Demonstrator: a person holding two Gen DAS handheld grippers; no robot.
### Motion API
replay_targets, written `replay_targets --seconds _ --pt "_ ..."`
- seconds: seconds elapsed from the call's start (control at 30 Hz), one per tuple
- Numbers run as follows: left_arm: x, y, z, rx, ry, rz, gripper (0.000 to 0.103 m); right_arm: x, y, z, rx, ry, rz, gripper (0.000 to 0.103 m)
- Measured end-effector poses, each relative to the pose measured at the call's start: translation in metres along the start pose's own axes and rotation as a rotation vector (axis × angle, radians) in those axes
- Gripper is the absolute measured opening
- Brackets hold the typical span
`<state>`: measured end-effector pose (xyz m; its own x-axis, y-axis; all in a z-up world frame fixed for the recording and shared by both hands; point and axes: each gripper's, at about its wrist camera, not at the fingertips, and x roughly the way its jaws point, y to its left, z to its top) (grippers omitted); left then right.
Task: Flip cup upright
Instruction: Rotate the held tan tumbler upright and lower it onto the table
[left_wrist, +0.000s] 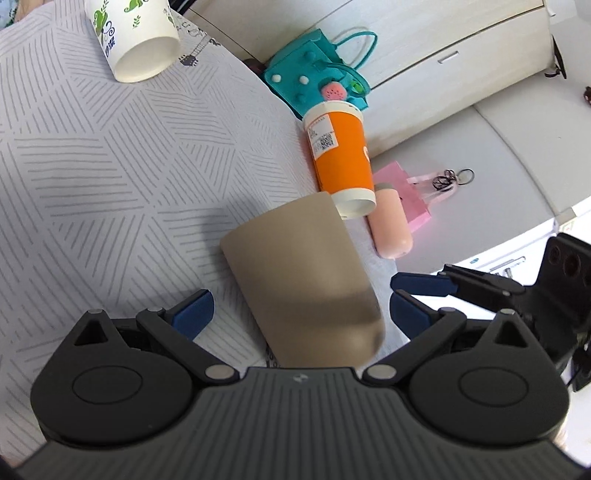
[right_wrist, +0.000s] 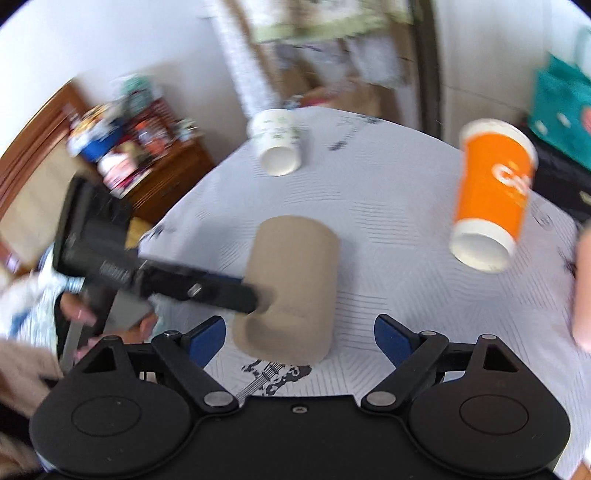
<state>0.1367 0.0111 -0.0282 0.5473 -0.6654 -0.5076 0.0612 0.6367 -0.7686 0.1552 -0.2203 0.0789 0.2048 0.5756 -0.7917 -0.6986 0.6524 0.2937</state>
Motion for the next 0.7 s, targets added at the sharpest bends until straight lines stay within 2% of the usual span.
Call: replay_targets --seconds 0.2,0.3,0.37,0.43,0.6,0.7 --pt "0.000 -0.001 0.002 -0.037 -0.038 0.021 0.100 0.033 -0.005 0.015 -0.012 0.021 0.022 0.091" --pt "0.002 -0.002 0.001 -0.035 -0.050 0.031 0.091 0.041 -0.009 0.019 0.015 0.035 0.042 0.093" --pt "0.002 -0.002 0.000 -0.026 -0.040 0.008 0.085 0.041 -0.007 0.014 0.004 0.024 0.052 0.092" --pt "0.000 -0.005 -0.001 0.014 -0.035 0.007 0.085 0.040 -0.003 0.008 -0.018 0.005 0.072 0.083" --pt "-0.002 -0.021 -0.008 0.119 -0.073 0.022 0.082 0.030 0.006 -0.009 -0.034 -0.064 0.027 0.082" --pt "-0.007 -0.036 -0.017 0.233 -0.107 0.038 0.079 0.023 0.010 -0.019 -0.042 -0.105 -0.003 0.082"
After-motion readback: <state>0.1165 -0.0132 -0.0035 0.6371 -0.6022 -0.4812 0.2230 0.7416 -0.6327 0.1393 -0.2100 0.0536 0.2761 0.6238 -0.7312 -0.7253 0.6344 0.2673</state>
